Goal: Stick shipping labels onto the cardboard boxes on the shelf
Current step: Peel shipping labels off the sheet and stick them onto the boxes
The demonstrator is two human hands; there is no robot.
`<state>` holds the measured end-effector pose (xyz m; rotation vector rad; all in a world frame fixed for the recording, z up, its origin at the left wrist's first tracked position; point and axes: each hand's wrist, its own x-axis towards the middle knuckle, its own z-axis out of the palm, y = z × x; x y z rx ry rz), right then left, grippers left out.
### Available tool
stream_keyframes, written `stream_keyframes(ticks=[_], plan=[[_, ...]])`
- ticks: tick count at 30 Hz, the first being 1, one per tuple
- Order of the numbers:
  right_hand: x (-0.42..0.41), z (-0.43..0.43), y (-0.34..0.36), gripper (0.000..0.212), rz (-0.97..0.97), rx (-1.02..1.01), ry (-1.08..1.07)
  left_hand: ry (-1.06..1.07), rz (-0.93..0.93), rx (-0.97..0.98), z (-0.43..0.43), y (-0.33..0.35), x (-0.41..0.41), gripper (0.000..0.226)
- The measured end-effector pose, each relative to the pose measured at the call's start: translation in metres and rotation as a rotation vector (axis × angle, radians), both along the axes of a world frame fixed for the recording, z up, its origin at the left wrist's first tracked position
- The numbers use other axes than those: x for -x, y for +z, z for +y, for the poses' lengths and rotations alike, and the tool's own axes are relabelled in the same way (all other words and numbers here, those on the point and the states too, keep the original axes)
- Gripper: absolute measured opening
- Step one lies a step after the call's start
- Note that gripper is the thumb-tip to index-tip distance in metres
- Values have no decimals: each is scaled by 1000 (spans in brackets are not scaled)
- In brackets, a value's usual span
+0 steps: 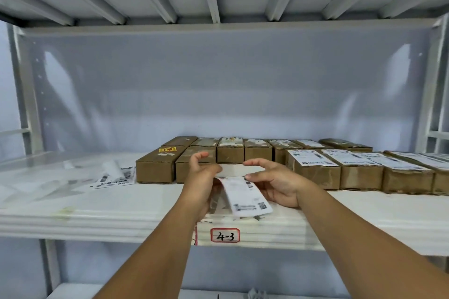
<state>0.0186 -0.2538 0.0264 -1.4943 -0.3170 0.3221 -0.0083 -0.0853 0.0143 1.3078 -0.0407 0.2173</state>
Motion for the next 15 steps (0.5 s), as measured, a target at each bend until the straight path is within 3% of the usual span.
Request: stream_keyframes(ticks=[7,12,15], plan=[[5,-4,-4,21,-47,-67,14,390,-88,-301,-8,-3,-1,15],[4,-8,-3,26,-45,-307,10,534,-120,-291,-4,-4,-3,6],[3,-9,-4,27,-31,-349,-57,578,-136,-477,-2,-5,-7,21]])
